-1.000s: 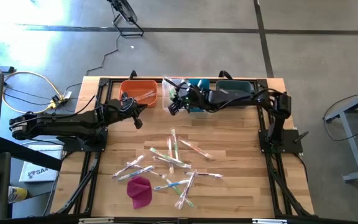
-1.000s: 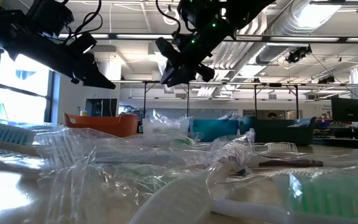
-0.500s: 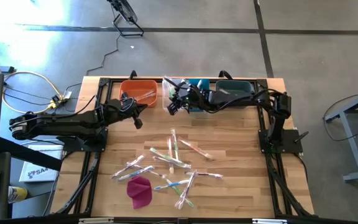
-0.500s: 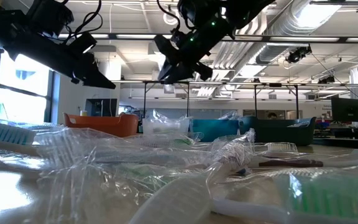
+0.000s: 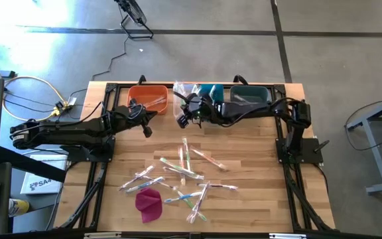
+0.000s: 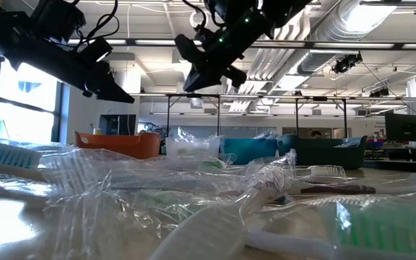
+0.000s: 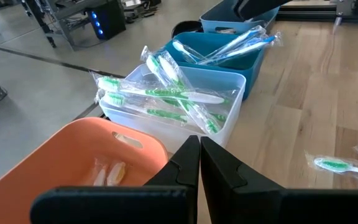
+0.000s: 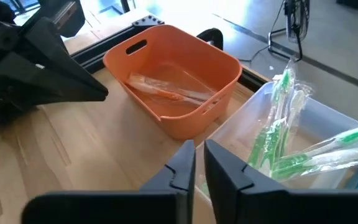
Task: Pick & Place Toothbrushes
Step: Put the orange toothbrush into the orange bin
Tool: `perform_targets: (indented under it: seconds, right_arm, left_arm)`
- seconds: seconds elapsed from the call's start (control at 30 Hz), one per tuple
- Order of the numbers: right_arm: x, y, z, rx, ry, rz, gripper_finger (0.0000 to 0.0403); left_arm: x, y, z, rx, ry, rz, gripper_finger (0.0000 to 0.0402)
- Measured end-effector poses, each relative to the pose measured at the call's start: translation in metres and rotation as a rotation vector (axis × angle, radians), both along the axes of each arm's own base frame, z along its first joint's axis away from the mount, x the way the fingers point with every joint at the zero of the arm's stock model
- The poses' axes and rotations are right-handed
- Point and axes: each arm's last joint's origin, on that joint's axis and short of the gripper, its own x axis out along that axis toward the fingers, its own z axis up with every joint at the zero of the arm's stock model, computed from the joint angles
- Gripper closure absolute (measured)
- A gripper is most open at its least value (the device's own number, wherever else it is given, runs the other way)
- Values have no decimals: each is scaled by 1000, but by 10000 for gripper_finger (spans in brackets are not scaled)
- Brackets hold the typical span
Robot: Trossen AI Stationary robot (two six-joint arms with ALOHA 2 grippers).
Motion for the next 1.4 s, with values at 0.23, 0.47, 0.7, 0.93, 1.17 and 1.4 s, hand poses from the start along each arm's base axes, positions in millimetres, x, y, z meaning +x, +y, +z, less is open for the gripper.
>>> perform_targets:
  seconds: [0.23,0.47,0.7,0.93,1.17,1.4]
  right_arm:
    - [3,20,0,-61,24,18,398]
    - [5,38,0,-102,67,179,399]
    - [0,44,14,-94,-4,288,399]
    - [-34,48,16,-112,-105,284,399]
    - [-81,62,10,-137,-237,311,399]
    - [-136,84,-6,-130,-287,377,398]
  left_arm:
    - [0,0,0,-1,2,0,392]
    - [0,0,-1,16,21,-6,392]
    - [-1,0,-2,12,35,-6,392]
    - [-1,0,-3,10,46,-7,392]
    - [-1,0,-3,9,48,-7,392]
    - [-1,0,-4,-1,46,-5,392]
